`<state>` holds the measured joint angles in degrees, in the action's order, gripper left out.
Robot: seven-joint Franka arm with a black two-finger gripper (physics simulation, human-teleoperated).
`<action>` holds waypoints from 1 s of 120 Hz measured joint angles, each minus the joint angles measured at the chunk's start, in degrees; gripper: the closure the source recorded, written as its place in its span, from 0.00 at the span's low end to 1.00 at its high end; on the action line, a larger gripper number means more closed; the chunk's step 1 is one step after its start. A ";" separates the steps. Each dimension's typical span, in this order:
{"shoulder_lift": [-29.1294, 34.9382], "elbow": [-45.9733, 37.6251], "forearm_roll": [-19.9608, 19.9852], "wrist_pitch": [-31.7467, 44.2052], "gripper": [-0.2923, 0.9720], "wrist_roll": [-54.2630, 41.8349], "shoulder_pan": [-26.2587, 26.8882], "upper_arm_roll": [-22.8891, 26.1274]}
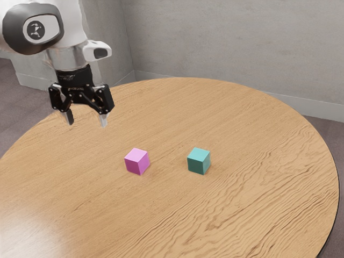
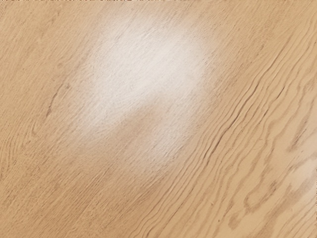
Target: Pick up the blue block with one arm, and put the blue block on the pink block with one arm
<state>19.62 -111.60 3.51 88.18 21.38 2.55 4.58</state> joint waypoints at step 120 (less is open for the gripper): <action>-47.52 19.02 -10.13 40.74 0.23 2.23 0.09 8.67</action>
<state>-27.90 -92.57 -6.62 128.92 23.61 2.65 13.25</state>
